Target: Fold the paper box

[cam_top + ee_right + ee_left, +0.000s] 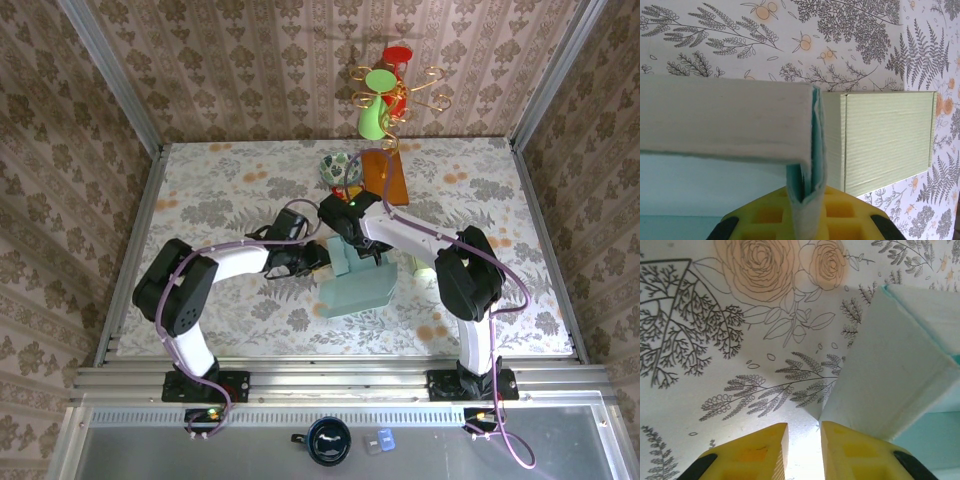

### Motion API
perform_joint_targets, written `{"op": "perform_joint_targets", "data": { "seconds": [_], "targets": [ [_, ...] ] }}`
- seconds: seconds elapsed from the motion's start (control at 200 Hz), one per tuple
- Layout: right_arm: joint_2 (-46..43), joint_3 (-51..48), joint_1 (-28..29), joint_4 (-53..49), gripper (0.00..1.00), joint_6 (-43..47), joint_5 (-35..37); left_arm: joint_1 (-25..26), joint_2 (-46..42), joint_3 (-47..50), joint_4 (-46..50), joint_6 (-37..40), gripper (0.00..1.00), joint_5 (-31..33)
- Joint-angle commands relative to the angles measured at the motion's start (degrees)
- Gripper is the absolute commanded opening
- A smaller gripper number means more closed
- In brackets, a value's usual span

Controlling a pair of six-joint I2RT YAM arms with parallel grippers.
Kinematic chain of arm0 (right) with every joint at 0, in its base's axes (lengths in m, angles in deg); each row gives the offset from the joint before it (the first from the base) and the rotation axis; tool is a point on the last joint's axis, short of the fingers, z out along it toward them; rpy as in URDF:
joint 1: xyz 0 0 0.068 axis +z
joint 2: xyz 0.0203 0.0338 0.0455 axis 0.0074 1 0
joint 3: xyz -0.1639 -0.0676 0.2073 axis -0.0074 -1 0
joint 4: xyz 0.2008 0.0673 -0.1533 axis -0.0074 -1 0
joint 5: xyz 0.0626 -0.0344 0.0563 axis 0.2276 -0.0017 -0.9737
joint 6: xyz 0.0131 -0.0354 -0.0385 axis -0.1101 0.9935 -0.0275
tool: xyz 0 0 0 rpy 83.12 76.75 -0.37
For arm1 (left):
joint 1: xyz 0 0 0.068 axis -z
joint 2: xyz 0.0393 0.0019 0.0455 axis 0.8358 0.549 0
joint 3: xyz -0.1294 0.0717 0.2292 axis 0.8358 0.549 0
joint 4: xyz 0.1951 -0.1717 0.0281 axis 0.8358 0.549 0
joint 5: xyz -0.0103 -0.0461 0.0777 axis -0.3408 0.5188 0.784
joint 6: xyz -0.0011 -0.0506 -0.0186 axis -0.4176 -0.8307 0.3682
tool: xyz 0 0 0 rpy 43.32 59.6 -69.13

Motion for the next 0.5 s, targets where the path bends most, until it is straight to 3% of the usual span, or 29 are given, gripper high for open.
{"op": "perform_joint_targets", "data": {
  "seconds": [0.0,0.24,0.495],
  "targets": [
    [-1.26,-0.58,0.42,0.21,0.00,-1.37,-0.80,0.74,-0.89,-1.45,-2.27,-1.16,0.25,-0.22],
    [-1.17,-1.27,-0.48,0.54,0.00,-1.03,-1.66,-0.35,-7.54,5.10,-5.53,-4.03,0.26,-0.12],
    [-0.90,-1.54,-0.94,1.13,0.00,-0.64,-2.81,-1.21,-5.22,6.77,-11.73,-4.40,0.26,-4.95]
  ]
}}
